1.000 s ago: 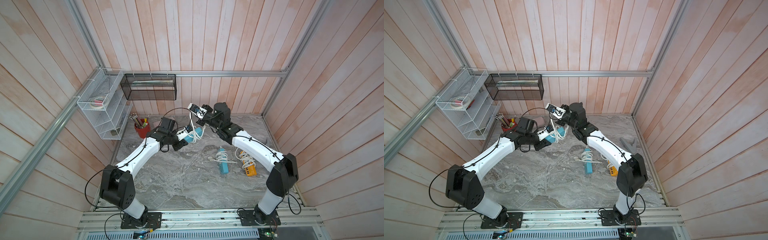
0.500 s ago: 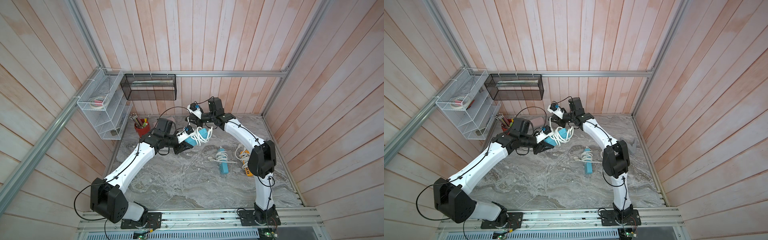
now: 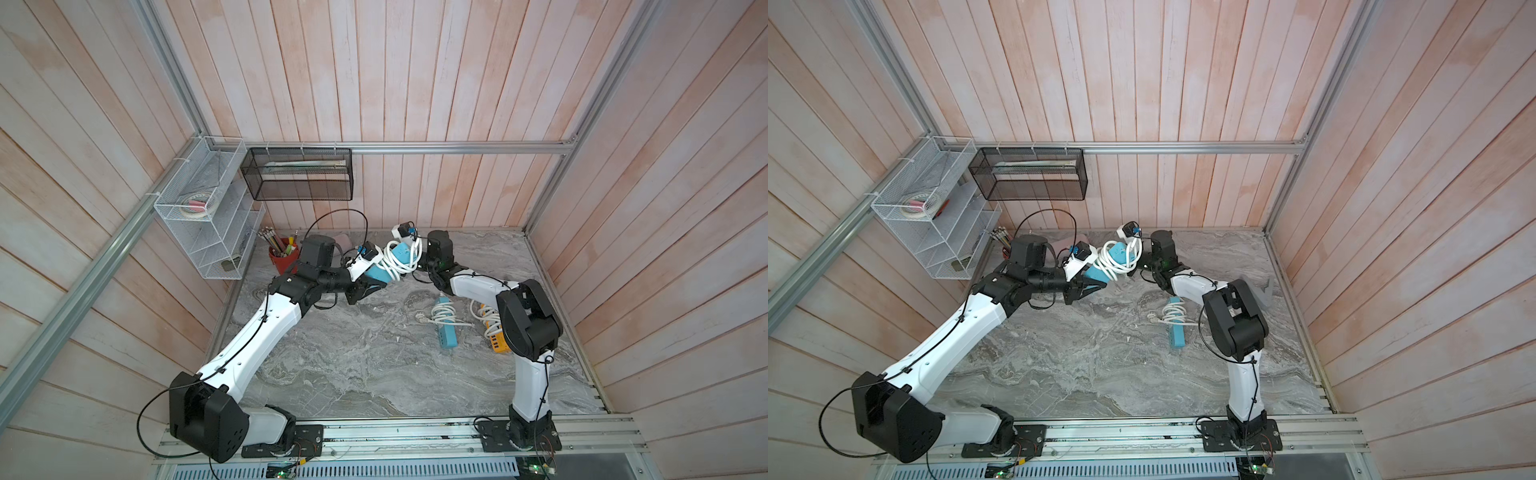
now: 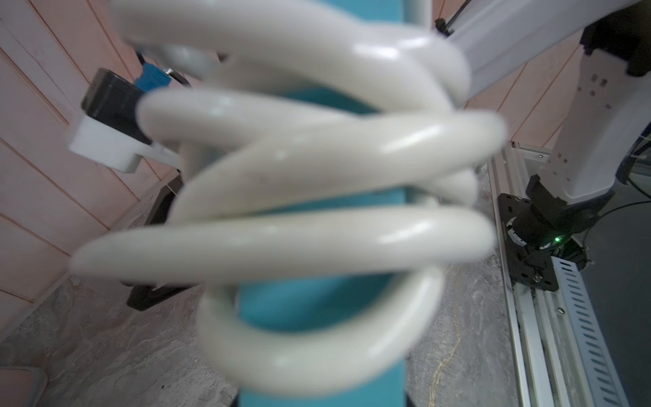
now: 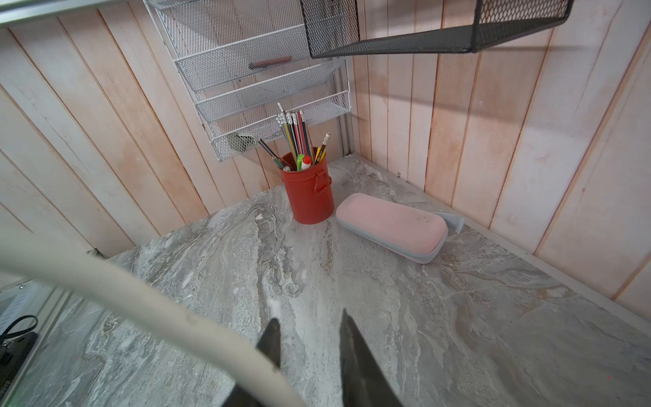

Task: Wrap the cord around the power strip
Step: Wrap the power cord around the power strip.

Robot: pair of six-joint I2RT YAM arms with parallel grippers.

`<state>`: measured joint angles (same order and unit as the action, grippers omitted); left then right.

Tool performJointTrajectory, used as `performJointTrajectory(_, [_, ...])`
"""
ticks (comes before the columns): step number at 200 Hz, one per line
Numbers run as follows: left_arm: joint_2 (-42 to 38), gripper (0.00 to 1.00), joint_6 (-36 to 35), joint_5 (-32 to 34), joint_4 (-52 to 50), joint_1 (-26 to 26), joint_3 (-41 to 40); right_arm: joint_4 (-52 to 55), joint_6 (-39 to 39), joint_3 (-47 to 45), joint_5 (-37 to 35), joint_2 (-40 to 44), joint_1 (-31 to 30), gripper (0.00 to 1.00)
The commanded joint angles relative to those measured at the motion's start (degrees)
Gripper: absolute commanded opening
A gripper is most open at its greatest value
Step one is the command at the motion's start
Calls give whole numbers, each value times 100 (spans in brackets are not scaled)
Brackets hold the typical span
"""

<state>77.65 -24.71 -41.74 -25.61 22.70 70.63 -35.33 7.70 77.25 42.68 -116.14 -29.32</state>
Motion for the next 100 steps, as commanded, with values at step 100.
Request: performJointTrajectory(100, [650, 0, 1119, 4595, 1499, -730, -448, -55, 1602, -1230, -1424, 1161, -1008, 0])
